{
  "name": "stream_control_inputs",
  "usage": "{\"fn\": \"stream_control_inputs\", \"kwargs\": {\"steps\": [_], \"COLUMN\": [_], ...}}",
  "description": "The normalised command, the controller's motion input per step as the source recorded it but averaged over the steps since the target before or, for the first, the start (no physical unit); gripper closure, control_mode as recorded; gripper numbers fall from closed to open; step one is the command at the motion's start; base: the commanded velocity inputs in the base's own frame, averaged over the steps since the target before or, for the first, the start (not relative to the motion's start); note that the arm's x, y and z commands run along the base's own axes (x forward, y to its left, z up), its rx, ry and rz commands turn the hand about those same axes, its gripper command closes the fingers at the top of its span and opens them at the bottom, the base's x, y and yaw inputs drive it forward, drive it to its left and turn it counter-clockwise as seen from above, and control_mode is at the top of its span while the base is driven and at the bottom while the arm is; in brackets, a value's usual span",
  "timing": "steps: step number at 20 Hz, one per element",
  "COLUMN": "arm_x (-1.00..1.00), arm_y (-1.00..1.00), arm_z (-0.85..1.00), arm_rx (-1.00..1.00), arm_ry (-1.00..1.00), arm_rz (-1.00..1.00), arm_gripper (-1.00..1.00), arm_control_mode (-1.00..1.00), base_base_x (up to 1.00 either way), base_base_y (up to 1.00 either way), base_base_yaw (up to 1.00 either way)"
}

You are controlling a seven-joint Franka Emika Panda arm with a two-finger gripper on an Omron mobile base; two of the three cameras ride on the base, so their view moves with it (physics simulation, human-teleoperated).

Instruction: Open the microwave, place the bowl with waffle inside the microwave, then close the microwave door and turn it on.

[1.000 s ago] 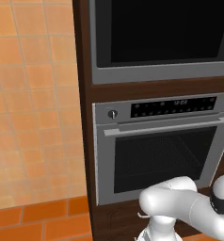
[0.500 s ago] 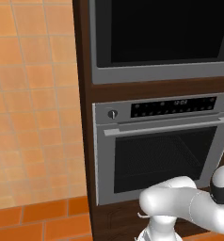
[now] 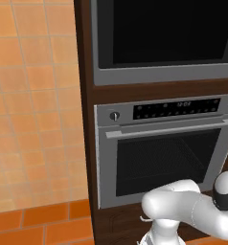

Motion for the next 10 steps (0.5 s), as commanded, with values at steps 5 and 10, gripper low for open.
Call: {"fn": "stream_control_inputs", "kwargs": {"steps": [5,10], "arm_x": [-0.85,-1.0], "arm_y": [0.0,0.0], "arm_z": [0.15,0.0], "arm_rx": [-0.14,-0.22], "arm_ry": [0.2,0.16], "arm_rz": [-0.26,-0.31], "arm_gripper": [1.0,1.0], "arm_control_mode": [-1.0,-1.0], "base_base_x": [0.0,0.0], "base_base_y": [0.0,0.0], "base_base_yaw": [0.0,0.0]}}
